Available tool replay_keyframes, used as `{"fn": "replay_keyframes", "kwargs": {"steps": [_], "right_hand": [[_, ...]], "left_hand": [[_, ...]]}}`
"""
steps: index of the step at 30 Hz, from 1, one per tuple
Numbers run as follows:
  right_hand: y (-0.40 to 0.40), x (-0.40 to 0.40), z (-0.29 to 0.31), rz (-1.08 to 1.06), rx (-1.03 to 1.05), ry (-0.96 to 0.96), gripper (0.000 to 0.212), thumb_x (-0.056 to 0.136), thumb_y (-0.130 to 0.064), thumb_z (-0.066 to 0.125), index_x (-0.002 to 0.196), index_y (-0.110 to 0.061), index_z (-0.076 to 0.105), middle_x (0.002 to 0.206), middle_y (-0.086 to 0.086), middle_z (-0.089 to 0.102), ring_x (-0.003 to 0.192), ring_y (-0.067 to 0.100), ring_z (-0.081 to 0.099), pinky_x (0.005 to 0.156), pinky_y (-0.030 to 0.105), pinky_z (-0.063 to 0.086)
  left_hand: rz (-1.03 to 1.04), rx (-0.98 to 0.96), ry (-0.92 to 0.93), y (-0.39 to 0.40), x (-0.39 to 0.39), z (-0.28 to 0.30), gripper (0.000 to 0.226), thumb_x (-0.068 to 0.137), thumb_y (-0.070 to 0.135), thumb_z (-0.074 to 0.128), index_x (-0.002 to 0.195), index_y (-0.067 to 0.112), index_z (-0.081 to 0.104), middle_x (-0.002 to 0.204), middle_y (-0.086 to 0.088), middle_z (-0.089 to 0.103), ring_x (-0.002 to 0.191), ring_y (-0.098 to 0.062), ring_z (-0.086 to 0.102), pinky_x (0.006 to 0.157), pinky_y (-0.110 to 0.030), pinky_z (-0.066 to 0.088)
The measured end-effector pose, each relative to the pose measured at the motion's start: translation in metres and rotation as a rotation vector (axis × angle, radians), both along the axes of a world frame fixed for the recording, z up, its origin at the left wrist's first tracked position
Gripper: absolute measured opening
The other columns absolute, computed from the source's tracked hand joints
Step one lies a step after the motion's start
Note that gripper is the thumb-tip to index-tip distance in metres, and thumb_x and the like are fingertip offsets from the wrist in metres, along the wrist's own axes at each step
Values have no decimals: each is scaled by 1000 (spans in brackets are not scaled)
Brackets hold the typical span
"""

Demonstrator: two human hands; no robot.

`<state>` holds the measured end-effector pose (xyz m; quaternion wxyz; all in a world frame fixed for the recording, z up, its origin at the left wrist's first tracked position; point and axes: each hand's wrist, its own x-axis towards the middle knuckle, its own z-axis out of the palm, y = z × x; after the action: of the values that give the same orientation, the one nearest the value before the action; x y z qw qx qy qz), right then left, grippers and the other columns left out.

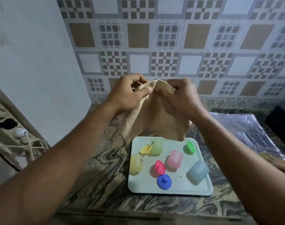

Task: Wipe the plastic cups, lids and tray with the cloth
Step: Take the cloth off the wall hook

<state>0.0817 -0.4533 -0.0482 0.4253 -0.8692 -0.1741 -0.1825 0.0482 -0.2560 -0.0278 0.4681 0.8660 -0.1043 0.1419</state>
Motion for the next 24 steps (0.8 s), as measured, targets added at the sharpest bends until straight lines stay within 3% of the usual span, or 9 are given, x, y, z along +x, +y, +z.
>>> {"fn": "replay_keyframes", "kwargs": {"steps": [4, 8, 11, 14, 17, 20, 22, 24], "right_hand": [[5, -8, -29, 130, 161, 119, 41, 101, -45, 60, 93, -6, 70, 77, 9, 66, 71, 10, 53, 61, 40, 46], [0, -32, -53, 358, 489, 327, 60, 99, -46, 58, 125, 8, 55, 106, 15, 60, 98, 22, 56, 85, 43, 46], [-6, -44, -77, 339, 436, 308, 57, 94, -33, 73, 135, -1, 47, 120, 8, 64, 112, 20, 64, 101, 50, 56], [-10, -46, -100, 264, 377, 233, 46, 91, -21, 72, 128, -11, 46, 117, 5, 63, 108, 18, 62, 99, 62, 54], [-5, -48, -112, 210, 418, 220, 30, 90, -15, 64, 113, -21, 45, 103, -4, 57, 96, 13, 54, 87, 54, 52], [-10, -57, -123, 204, 411, 186, 32, 98, -9, 62, 126, -6, 47, 110, -5, 57, 103, 10, 56, 95, 44, 50], [1, -66, -131, 153, 227, 142, 26, 102, -15, 59, 124, -2, 53, 107, -4, 59, 101, 8, 55, 94, 39, 47], [20, -71, -139, 241, 167, 81, 20, 106, -18, 56, 120, -7, 62, 101, -6, 66, 95, 6, 59, 88, 30, 49]], "left_hand": [[85, -252, 101, -25, 5, -19, 5, 94, 15, 72, 93, 19, 71, 92, -7, 72, 87, -20, 69, 79, -37, 61], [60, -448, 188, -45, 6, -27, 15, 94, 12, 70, 83, 22, 67, 94, -8, 73, 94, -30, 76, 82, -47, 66], [51, -440, 199, -56, 4, -36, 13, 91, 12, 73, 83, 22, 69, 90, -4, 75, 90, -24, 76, 82, -45, 66], [12, -459, 221, -61, -3, -42, 11, 92, 9, 73, 88, 18, 69, 92, -7, 74, 92, -26, 77, 75, -40, 67], [-9, -485, 254, -61, -7, -49, 6, 93, 8, 73, 92, 13, 70, 92, -8, 75, 86, -24, 76, 74, -38, 66], [-23, -522, 287, -56, -7, -62, 7, 91, 7, 78, 95, 8, 72, 93, -12, 77, 79, -17, 75, 71, -30, 62], [-36, -484, 298, -51, -7, -72, 8, 91, 8, 79, 97, 6, 74, 97, -13, 78, 79, -11, 74, 74, -23, 60], [-74, -386, 314, -48, -9, -80, 16, 95, 12, 76, 109, 4, 75, 106, -12, 78, 77, 1, 71, 71, -12, 55]]}}
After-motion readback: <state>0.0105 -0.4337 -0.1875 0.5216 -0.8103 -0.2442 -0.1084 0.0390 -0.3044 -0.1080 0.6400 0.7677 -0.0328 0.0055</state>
